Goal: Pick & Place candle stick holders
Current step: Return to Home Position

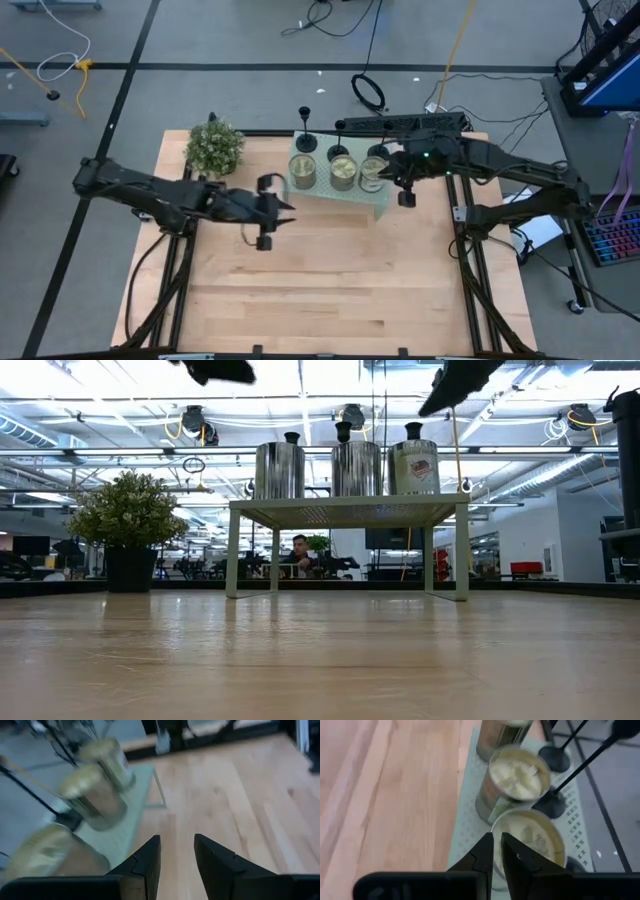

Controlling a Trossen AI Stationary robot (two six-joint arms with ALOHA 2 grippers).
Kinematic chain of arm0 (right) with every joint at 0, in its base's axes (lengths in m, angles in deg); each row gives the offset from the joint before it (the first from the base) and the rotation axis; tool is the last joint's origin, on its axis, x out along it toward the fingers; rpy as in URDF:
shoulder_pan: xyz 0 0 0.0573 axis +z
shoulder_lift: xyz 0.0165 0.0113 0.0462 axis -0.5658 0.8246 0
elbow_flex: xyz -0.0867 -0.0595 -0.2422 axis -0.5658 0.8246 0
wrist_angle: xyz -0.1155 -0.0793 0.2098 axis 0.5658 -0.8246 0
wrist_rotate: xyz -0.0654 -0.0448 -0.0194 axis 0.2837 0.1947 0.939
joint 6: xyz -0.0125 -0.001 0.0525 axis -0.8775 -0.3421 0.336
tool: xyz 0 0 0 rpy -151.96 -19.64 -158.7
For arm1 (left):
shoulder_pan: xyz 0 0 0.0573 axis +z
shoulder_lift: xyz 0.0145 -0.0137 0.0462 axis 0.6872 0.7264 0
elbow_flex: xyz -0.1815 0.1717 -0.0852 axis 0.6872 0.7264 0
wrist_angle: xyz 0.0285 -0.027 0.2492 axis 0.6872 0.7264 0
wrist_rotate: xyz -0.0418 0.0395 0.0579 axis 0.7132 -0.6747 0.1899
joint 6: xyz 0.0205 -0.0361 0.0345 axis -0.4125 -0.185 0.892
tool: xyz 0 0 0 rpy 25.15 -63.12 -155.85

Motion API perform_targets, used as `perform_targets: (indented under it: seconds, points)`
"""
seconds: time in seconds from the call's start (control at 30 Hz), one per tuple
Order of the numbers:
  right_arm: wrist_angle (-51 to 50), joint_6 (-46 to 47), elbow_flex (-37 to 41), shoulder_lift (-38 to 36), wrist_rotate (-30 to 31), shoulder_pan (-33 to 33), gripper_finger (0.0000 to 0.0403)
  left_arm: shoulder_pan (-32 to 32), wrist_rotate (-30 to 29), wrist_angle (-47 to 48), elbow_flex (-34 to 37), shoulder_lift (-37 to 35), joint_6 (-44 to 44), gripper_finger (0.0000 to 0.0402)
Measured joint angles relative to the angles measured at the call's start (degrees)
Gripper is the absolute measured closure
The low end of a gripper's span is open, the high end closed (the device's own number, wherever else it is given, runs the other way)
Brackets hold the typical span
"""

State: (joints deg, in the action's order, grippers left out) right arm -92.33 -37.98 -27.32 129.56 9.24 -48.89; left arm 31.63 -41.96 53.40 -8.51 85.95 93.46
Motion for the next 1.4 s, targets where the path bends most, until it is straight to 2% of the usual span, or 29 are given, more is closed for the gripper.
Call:
perform_targets:
  seconds: [0.27,0.47,0.63,0.77,0.9,1.1,1.23,1.4]
  points:
    - [5.1,3.3,0.0,-4.3,0.0,3.8,0.0374,-1.9,-7.8,1.8,0.0,-14.9,0.2,0.0277]
    - [5.6,3.3,0.3,-7.2,0.0,6.5,0.0341,-1.8,-17.8,9.7,0.0,-27.3,-2.2,0.0279]
    - [5.8,3.2,3.3,-10.3,0.1,7.6,0.0304,-1.7,-19.3,20.0,1.6,-35.1,-5.8,0.0320]
    - [9.1,3.0,8.5,-14.4,0.1,7.8,0.0297,-1.8,-21.3,22.9,4.2,-40.7,-7.6,0.0367]
    - [15.3,2.8,15.2,-19.4,0.1,7.8,0.0311,-1.8,-21.8,23.5,9.0,-46.8,-6.4,0.0397]
    - [22.5,3.6,25.2,-28.3,0.1,7.8,0.0353,-1.8,-21.8,21.0,18.9,-54.7,-8.8,0.0383]
    - [22.9,5.2,31.2,-34.4,0.2,7.8,0.0393,-1.8,-23.8,17.7,23.8,-58.4,-7.7,0.0396]
    - [26.5,9.1,38.4,-41.1,0.2,7.8,0.0394,-1.7,-26.0,11.9,28.4,-61.7,-5.9,0.0389]
